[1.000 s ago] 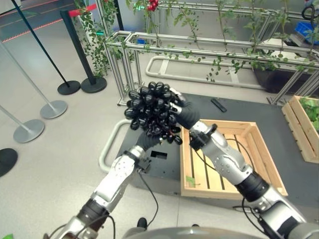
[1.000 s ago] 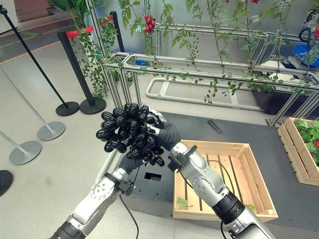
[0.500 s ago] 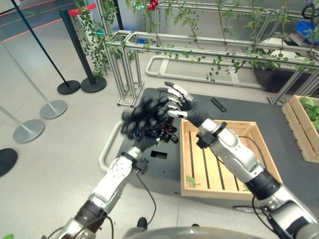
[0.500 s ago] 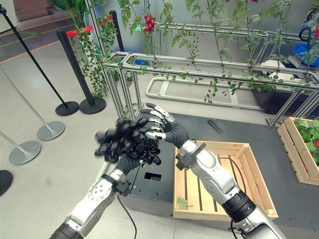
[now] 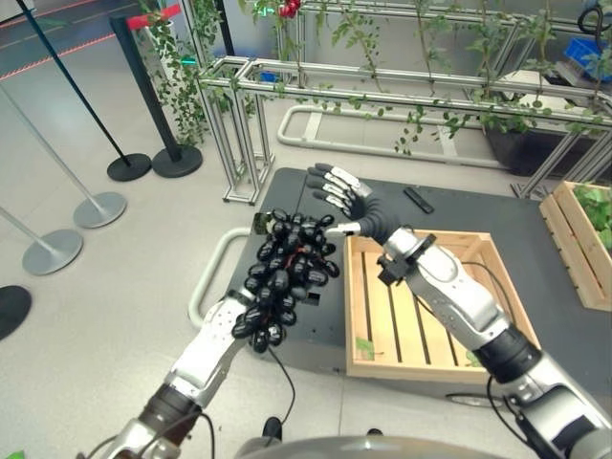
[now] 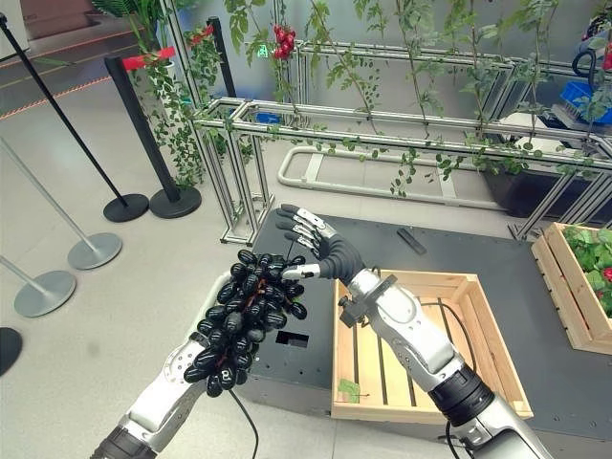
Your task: Pick up the fruits from the basket on one side to the basket on the other side
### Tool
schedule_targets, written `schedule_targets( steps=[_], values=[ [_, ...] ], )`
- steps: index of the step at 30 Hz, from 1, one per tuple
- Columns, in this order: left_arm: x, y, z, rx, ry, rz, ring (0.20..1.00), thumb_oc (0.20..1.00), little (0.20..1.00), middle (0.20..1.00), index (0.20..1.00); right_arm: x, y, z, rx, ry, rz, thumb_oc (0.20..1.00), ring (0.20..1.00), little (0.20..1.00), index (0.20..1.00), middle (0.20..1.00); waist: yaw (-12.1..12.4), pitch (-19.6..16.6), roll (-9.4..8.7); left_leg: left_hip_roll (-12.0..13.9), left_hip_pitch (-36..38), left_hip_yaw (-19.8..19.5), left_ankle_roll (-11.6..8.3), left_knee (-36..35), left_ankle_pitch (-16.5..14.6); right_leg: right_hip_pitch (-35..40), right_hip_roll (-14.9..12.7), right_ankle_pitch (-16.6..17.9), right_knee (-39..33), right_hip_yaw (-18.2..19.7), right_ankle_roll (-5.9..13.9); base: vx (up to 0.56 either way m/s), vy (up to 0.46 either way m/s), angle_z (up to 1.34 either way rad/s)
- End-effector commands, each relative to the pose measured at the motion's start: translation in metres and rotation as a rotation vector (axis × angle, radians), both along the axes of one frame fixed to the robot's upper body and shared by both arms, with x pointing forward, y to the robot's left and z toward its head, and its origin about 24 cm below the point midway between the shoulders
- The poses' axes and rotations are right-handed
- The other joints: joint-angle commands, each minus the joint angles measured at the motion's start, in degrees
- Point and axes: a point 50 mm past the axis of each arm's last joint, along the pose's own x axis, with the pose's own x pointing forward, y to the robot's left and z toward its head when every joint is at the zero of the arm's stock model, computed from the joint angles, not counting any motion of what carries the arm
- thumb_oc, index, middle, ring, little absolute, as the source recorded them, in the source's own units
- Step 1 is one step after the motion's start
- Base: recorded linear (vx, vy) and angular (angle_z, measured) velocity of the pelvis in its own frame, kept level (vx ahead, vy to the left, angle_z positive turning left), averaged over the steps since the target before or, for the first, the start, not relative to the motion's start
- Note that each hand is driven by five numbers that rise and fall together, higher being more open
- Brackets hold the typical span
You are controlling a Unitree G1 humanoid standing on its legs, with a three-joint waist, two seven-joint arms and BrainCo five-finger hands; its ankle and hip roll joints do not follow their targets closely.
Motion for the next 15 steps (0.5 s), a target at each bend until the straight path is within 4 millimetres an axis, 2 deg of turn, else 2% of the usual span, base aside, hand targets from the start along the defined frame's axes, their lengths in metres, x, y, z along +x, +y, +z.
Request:
schedule_targets(
  steps=[1, 10, 13, 15],
  values=[
    [0.005, -0.003, 0.031, -0.012, -0.145, -0.057, 0.2, 0.2, 0.2, 0.2, 0.2, 0.006, -0.004, 0.032, 0.054, -0.141, -0.043, 1.0, 1.0, 1.0, 1.0, 1.0, 1.03, -1.1, -3.42, -2.59, -0.93, 0.05, 2.15, 3.3, -5.21, -3.34, -2.6, -2.25, 7.07, -0.68, 3.23, 0.0, 0.0, 0.0],
    [0.003, -0.004, 0.031, -0.033, -0.14, -0.064, 0.2, 0.2, 0.2, 0.2, 0.2, 0.004, -0.007, 0.038, 0.107, -0.168, -0.067, 1.0, 1.0, 1.0, 1.0, 1.0, 0.97, -0.95, -3.28, -2.62, -0.9, 0.14, 2.24, 3.35, -5.33, -3.37, -2.68, -2.37, 7.23, -0.66, 3.26, 0.0, 0.0, 0.0],
    [0.002, -0.004, 0.03, -0.046, -0.135, -0.064, 0.2, 0.2, 0.2, 0.2, 0.2, 0.003, -0.014, 0.043, 0.142, -0.182, -0.095, 1.0, 1.0, 1.0, 1.0, 1.0, 0.92, -0.93, -3.29, -2.66, -0.84, 0.18, 2.26, 3.34, -5.4, -3.35, -2.66, -2.33, 7.15, -0.56, 3.28, 0.0, 0.0, 0.0],
    [0.001, -0.001, 0.03, -0.056, -0.133, -0.056, 0.2, 0.2, 0.2, 0.2, 0.2, 0.003, -0.026, 0.048, 0.168, -0.202, -0.133, 1.0, 1.0, 1.0, 1.0, 1.0, 0.8, -0.93, -3.33, -2.66, -0.82, 0.15, 2.27, 3.36, -5.4, -3.35, -2.63, -2.34, 7.16, -0.55, 3.28, 0.0, 0.0, 0.0]
  ],
)
